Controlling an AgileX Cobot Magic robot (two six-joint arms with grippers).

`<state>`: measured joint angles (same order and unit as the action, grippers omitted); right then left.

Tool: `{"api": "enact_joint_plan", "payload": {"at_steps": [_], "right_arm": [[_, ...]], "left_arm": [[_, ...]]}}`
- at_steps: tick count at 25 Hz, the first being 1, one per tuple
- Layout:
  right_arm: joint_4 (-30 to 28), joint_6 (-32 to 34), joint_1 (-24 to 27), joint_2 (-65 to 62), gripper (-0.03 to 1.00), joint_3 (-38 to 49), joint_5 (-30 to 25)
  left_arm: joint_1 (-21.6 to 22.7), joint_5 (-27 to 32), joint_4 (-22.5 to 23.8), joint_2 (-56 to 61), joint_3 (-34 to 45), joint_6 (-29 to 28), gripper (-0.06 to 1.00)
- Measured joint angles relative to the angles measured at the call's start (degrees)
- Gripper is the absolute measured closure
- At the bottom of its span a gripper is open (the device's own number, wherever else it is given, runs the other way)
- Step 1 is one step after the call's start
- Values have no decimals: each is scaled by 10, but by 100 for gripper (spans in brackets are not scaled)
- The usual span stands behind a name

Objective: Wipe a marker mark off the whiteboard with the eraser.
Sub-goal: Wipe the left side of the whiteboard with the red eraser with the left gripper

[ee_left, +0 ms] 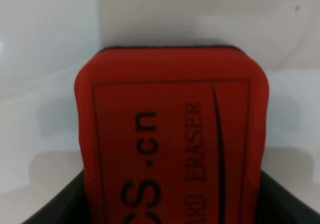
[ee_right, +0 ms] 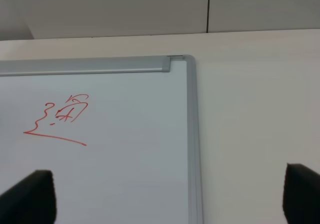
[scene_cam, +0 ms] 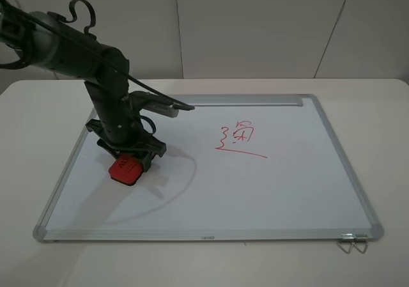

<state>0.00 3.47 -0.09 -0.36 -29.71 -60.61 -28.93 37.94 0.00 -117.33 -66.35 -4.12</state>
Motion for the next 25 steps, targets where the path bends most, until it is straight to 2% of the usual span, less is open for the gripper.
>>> {"api": "enact_joint_plan", "payload": {"at_steps": [6, 14, 19, 25], "right_arm": [[0, 0, 0, 0, 14, 0, 0], [-3, 0, 0, 0, 14, 0, 0], [0, 0, 0, 0, 14, 0, 0], [0, 0, 0, 0, 14, 0, 0]], "left_arm": [[0, -13, 0, 21, 46, -9, 37], [0, -24, 0, 26, 48, -17, 37], [0, -27, 0, 18, 18, -19, 37], [1, -43, 6, 15, -60, -19, 37]]}}
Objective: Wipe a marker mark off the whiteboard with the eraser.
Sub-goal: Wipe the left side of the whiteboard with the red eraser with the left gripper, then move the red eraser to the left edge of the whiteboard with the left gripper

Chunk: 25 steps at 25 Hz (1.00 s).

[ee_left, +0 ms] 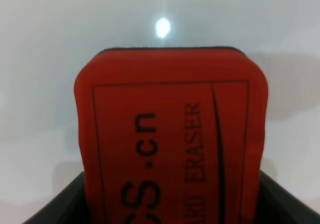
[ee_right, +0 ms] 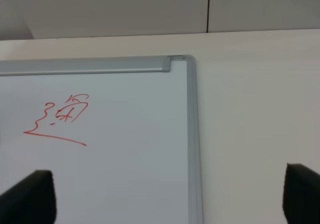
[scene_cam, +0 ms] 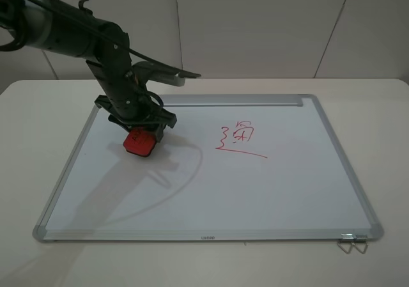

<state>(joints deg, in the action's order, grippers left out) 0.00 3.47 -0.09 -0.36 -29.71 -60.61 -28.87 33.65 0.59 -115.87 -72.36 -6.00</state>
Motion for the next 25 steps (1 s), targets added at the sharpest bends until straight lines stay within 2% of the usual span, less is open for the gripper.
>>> {"api": "enact_joint_plan", "payload": {"at_steps": [6, 12, 15, 19, 25], "right_arm": [[-3, 0, 0, 0, 14, 0, 0], [-3, 0, 0, 0, 14, 0, 0], [-3, 0, 0, 0, 14, 0, 0], [0, 0, 0, 0, 14, 0, 0], [0, 0, 0, 0, 14, 0, 0]], "left_arm": [[1, 21, 13, 0, -53, 0, 37], [1, 68, 14, 5, -55, -12, 37], [2, 65, 14, 34, -16, -41, 37], [11, 47, 19, 100, 77, -98, 37], [37, 39, 57, 180, 199, -170, 37]]}}
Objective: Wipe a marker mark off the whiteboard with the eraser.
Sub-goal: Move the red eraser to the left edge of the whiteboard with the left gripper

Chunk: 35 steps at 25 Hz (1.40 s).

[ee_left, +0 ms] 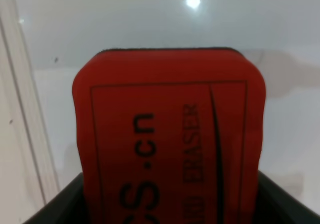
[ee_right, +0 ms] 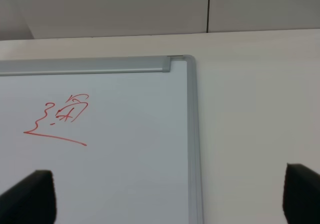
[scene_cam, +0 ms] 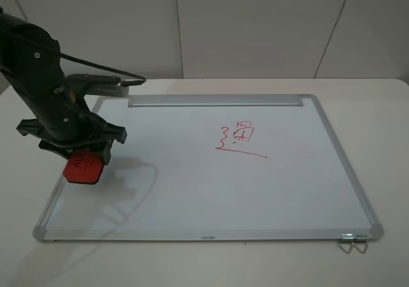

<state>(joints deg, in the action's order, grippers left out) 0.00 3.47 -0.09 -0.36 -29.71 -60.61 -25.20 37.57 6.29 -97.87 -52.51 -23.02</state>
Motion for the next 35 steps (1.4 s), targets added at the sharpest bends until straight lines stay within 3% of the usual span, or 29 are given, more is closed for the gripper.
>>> {"api": "enact_joint_plan", "payload": {"at_steps": [8, 22, 27, 35], "right_arm": [[0, 0, 0, 0, 14, 0, 0], [0, 0, 0, 0, 14, 0, 0], [0, 0, 0, 0, 14, 0, 0], [-3, 0, 0, 0, 14, 0, 0]], "left_arm": [[7, -62, 7, 9, 83, -19, 37], [14, -99, -8, -38, 88, -21, 37], [14, -114, -10, -38, 88, -19, 22], [14, -114, -12, 10, 88, -17, 20]]}}
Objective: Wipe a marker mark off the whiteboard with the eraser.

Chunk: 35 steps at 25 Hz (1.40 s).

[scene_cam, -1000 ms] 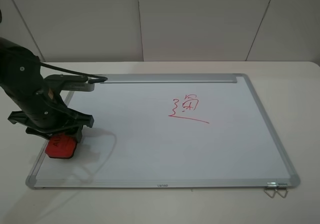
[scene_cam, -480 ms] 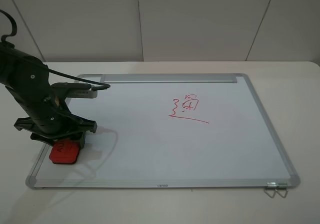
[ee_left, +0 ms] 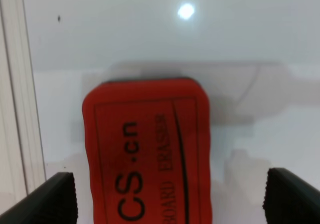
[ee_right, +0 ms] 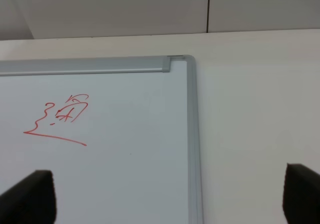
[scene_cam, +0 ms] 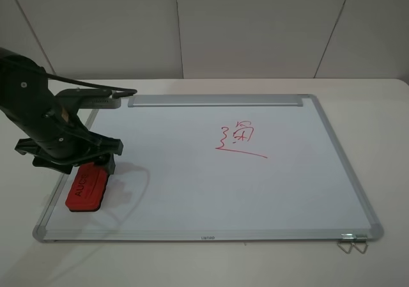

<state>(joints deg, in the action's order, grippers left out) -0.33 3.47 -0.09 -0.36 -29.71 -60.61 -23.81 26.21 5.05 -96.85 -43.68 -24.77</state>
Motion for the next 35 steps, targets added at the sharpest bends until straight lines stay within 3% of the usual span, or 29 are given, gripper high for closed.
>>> {"api": "enact_joint_plan", "payload": {"at_steps": [7, 15, 23, 31, 35], "right_arm": [[0, 0, 0, 0, 14, 0, 0], [0, 0, 0, 0, 14, 0, 0], [3, 0, 0, 0, 14, 0, 0], [3, 0, 0, 0, 14, 0, 0], [3, 0, 0, 0, 14, 0, 0]], "left_arm": [[6, 32, 6, 149, 0, 63, 20], [39, 169, 40, 390, 0, 86, 20], [41, 297, 65, 656, 0, 98, 20], [41, 375, 63, 833, 0, 129, 20], [41, 390, 33, 893, 34, 139, 20]]}}
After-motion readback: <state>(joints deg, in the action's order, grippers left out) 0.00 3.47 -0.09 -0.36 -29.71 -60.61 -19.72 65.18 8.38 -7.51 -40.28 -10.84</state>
